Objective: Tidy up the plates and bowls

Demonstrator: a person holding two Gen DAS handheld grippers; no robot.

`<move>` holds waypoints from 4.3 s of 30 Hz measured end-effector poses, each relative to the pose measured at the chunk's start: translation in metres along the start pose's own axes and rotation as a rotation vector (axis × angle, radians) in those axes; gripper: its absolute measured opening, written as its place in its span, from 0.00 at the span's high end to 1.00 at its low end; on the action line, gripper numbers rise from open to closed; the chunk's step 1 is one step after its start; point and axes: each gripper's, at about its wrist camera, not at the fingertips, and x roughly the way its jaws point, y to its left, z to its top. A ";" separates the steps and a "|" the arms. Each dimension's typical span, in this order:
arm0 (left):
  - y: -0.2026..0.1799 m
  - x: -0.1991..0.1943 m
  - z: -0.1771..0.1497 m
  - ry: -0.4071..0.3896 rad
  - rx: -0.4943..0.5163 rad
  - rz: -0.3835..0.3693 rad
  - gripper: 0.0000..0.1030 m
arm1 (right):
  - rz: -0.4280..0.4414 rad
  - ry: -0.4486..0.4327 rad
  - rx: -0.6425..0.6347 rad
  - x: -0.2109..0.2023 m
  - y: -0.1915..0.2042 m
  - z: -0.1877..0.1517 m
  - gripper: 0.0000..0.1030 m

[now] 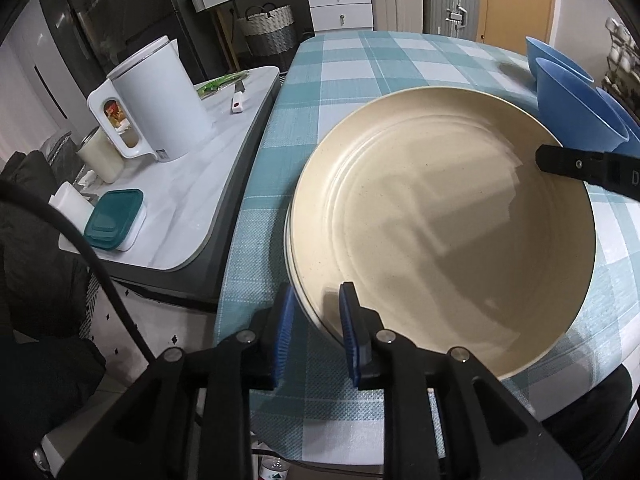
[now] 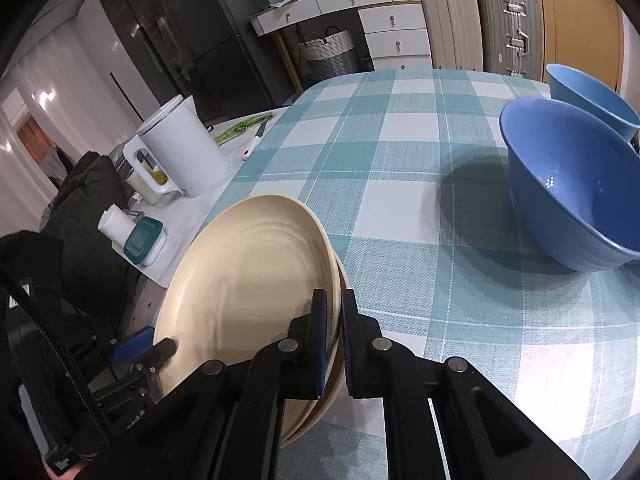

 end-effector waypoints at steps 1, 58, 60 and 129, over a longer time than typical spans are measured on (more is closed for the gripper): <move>-0.001 0.000 0.000 -0.001 0.004 0.002 0.79 | -0.009 0.000 -0.011 0.000 0.001 -0.001 0.93; 0.025 0.003 -0.006 0.021 -0.173 -0.198 0.66 | -0.240 0.171 -0.255 0.030 0.036 -0.010 0.82; 0.025 0.003 -0.005 0.020 -0.162 -0.195 0.66 | -0.228 0.171 -0.251 0.030 0.035 -0.010 0.82; -0.186 -0.073 -0.109 -0.740 0.129 -0.209 0.04 | -0.406 -0.797 0.000 -0.188 -0.112 -0.238 0.01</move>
